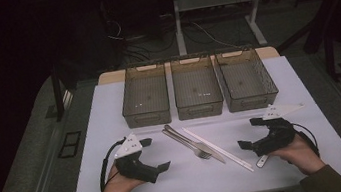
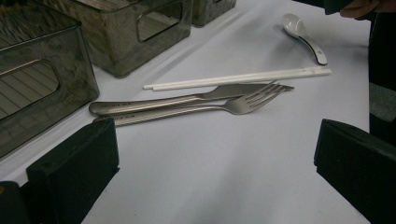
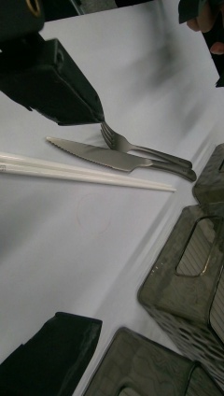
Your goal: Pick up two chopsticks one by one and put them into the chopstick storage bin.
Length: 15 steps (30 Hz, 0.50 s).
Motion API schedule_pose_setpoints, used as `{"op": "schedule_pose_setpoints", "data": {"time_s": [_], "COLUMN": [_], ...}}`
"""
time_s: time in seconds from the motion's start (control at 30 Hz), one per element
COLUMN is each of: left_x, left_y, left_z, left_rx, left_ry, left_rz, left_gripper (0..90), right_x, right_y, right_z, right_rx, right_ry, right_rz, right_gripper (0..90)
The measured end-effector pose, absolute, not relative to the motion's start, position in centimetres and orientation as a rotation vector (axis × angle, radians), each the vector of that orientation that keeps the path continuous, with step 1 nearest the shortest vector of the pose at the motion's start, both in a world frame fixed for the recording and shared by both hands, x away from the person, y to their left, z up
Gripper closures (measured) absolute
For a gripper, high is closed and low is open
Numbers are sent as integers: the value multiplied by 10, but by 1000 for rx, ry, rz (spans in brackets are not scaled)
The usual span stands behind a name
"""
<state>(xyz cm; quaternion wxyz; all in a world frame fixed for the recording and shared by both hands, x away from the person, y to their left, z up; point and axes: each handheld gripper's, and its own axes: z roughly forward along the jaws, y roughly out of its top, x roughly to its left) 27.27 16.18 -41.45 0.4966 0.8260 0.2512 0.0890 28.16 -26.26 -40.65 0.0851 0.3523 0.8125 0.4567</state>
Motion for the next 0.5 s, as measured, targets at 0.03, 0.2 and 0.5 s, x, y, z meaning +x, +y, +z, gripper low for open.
{"op": "schedule_pose_setpoints", "data": {"time_s": [0.03,0.2,0.5], "left_x": [273,273,272], "left_y": [162,162,162], "left_z": [-414,-414,-414], "left_rx": [2000,1998,1999], "left_ry": [609,609,604], "left_rz": [215,212,207], "left_gripper": [0,0,0], "right_x": [283,285,292], "right_y": [-261,-256,-241], "right_z": [-407,-408,-409], "right_rx": [1047,1052,1054], "right_ry": [2428,2445,2481], "right_rz": [1357,1352,1331], "right_gripper": [28,28,28]}}
